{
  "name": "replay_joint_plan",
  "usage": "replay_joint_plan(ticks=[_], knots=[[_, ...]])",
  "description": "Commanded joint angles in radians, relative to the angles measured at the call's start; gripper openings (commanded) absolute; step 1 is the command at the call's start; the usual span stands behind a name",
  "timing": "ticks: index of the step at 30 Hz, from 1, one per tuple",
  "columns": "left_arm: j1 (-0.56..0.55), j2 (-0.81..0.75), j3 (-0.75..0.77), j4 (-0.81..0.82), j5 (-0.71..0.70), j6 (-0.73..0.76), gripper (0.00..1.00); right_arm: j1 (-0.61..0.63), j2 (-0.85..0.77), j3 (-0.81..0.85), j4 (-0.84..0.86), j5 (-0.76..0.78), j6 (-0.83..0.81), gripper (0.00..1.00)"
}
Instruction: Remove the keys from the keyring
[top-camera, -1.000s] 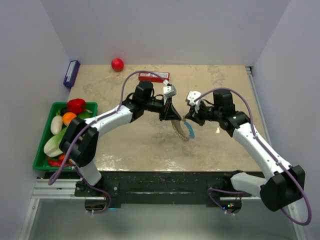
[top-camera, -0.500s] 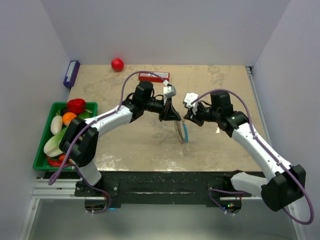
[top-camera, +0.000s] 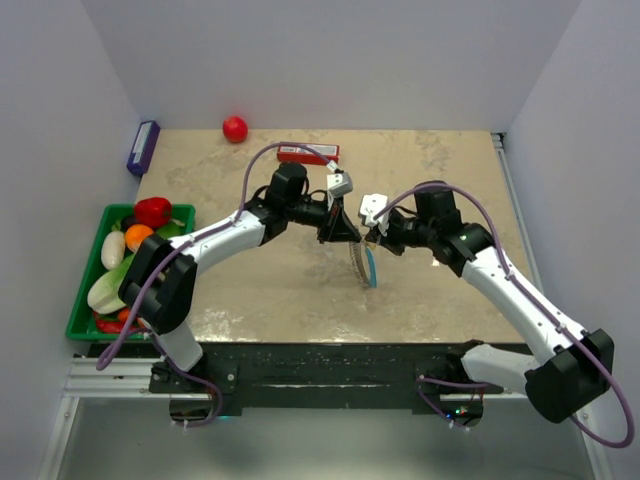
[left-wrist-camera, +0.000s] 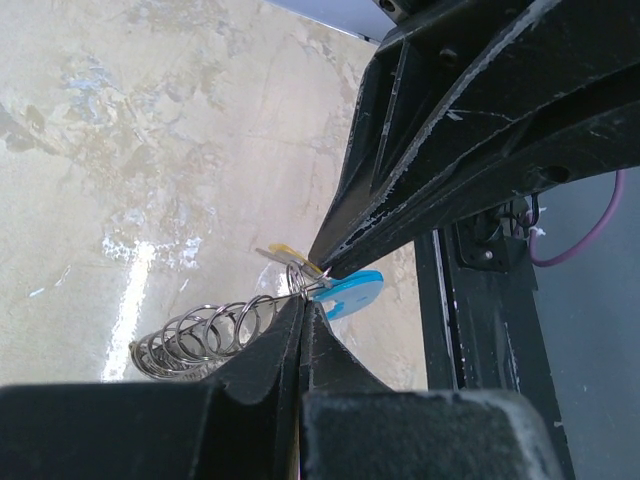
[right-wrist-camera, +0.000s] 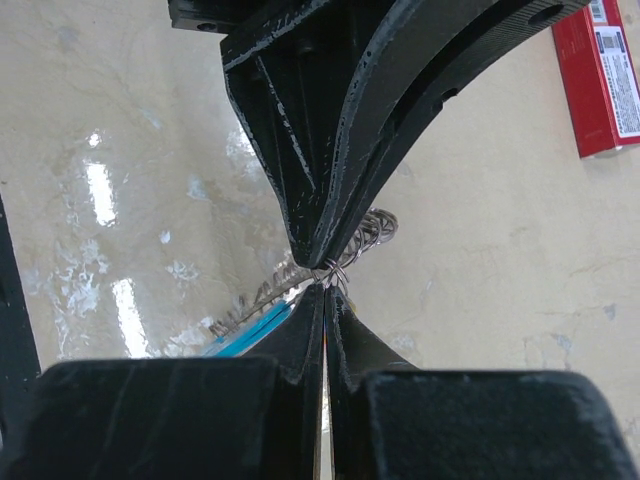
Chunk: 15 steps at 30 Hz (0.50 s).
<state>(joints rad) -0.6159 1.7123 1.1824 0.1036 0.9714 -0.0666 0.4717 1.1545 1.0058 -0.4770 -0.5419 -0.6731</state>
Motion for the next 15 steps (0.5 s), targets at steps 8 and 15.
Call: replay_joint_plan(ticks=[8, 15], knots=[[0.001, -0.039, 0.026, 0.054, -0.026, 0.024, 0.0, 0.024, -0.045, 0.039, -0.04, -0.047, -0.057, 0.0], [-0.001, -0.034, 0.029, 0.053, -0.02, 0.022, 0.0, 0.042, -0.009, 0.054, -0.078, -0.027, -0.092, 0.0]])
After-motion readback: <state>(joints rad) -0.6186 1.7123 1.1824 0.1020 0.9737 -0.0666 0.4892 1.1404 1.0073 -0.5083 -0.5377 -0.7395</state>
